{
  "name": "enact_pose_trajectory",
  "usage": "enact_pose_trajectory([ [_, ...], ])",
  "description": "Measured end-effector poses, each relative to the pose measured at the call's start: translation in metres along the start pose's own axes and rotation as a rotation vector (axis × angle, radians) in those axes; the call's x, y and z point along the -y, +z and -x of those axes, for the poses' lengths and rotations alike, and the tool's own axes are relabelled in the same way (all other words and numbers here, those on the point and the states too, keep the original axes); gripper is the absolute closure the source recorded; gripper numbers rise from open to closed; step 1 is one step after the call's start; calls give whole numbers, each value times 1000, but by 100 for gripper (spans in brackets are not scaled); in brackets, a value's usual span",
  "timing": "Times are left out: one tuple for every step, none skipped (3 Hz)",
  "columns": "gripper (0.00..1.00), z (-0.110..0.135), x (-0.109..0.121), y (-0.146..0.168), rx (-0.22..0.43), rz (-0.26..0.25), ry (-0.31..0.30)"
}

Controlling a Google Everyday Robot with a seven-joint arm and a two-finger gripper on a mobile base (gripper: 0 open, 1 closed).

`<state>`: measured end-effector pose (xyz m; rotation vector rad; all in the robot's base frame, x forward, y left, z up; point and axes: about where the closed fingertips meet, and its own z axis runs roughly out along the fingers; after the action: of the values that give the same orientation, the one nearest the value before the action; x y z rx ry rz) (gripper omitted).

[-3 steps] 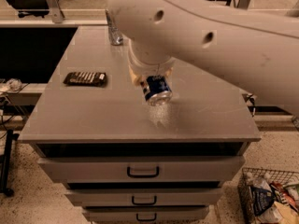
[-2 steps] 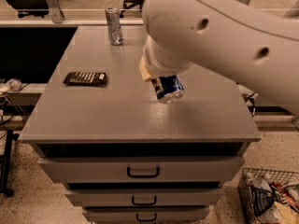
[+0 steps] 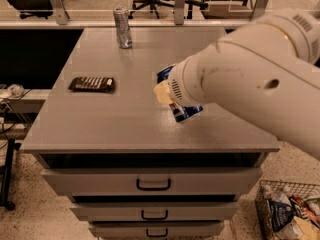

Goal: Place pepsi can upright

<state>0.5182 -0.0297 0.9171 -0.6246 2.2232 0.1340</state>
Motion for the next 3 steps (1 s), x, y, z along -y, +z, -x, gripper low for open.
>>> enact_pose_trajectory([
  [100,12,-7,5,60,22,-48],
  [100,13,-6,5,62,21,-48],
  [100,18,-9,5,123,38,-6],
])
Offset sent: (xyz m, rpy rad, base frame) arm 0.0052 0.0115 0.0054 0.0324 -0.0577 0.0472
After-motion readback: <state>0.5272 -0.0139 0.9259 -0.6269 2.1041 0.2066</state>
